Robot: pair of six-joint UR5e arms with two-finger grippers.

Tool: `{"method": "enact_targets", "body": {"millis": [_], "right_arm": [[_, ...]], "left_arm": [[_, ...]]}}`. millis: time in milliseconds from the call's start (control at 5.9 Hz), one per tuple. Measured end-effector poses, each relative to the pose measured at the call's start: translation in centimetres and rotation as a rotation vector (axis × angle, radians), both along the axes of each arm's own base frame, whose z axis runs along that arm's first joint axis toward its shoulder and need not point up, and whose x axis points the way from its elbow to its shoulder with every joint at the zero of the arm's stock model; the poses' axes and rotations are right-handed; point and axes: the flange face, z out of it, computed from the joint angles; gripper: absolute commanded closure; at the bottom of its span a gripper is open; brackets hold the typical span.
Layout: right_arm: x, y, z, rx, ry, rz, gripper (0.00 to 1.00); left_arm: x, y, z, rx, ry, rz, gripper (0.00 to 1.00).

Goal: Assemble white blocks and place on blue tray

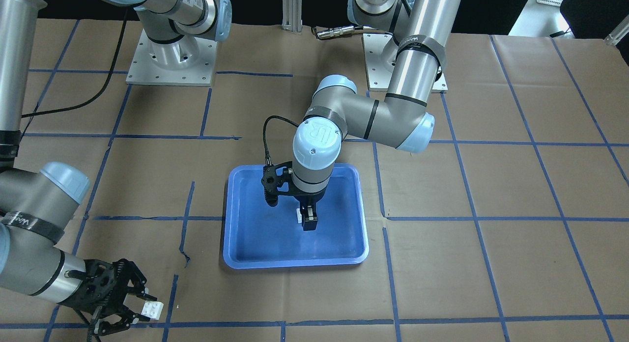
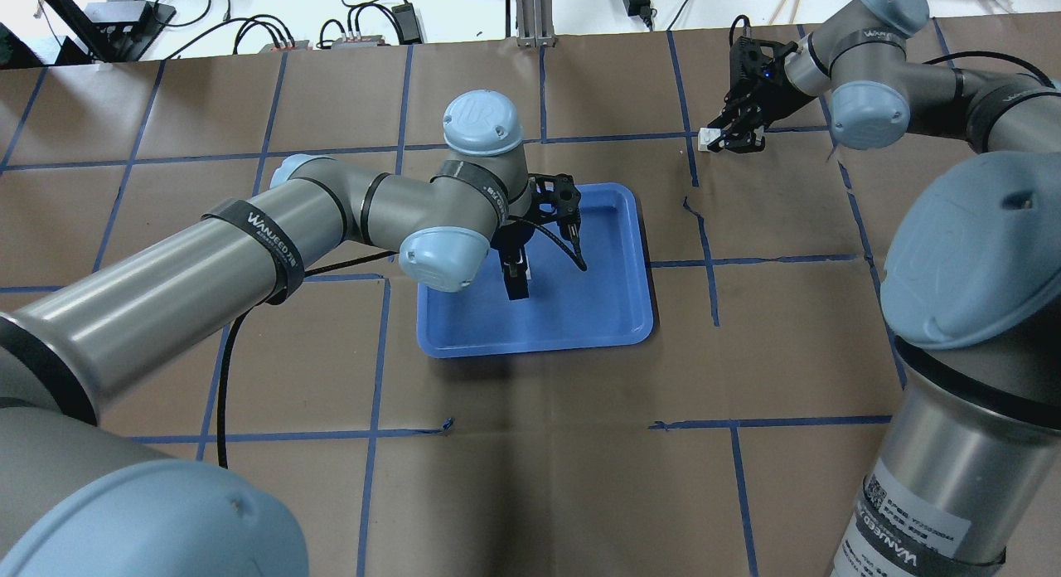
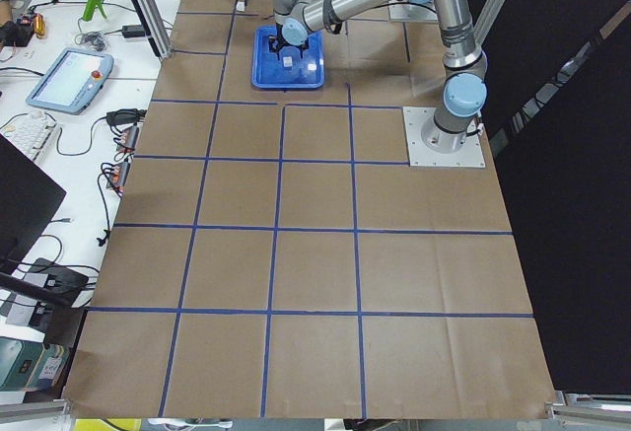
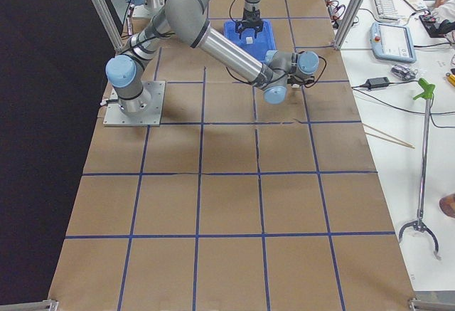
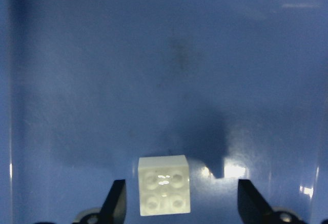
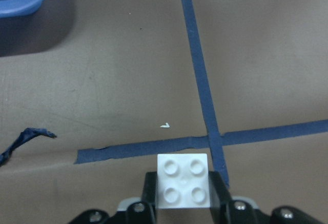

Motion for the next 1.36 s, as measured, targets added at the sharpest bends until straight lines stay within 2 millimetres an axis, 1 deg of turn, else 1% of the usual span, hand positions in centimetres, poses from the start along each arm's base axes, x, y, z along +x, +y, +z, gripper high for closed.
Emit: {"method": "enact_targets", "body": {"millis": [169,339,508,678,847,1017,1186,1356], "right_arm": [[-0.2,-0.7,1.5,-0.013,0.007,-0.001,0.74],[-0.2,-0.7,2.9,-0.007,0.009,0.000,0.74],[0.1,0.0,4.5,0.013,0.006,0.007,0.74],[1.0,1.3,6.1,0.037,0.001,0.023,0.74],[2.8,3.3,6.6,0.054,-0.004,0.057,0.74],[5.6,5.6,5.9,0.073,-0.009,0.110,0.74],[9.0,7.3,5.3,0.092,-0.014,0.159,0.74],[12.5,8.3,5.0,0.099,-0.014,0.199,0.74]], "left_arm": [[0.2,0.3,3.1,-0.014,0.001,0.003,0.06],[0.9,1.4,7.4,-0.007,-0.003,0.011,0.04],[2.1,3.1,12.7,0.003,-0.007,0.038,0.04],[4.1,5.2,18.2,0.015,-0.010,0.077,0.05],[6.5,7.9,23.0,0.030,-0.018,0.133,0.05],[8.2,10.6,26.6,0.028,-0.024,0.224,0.04],[9.4,12.1,28.8,0.011,-0.021,0.339,0.03],[11.4,12.1,30.2,-0.009,-0.013,0.459,0.01]]}}
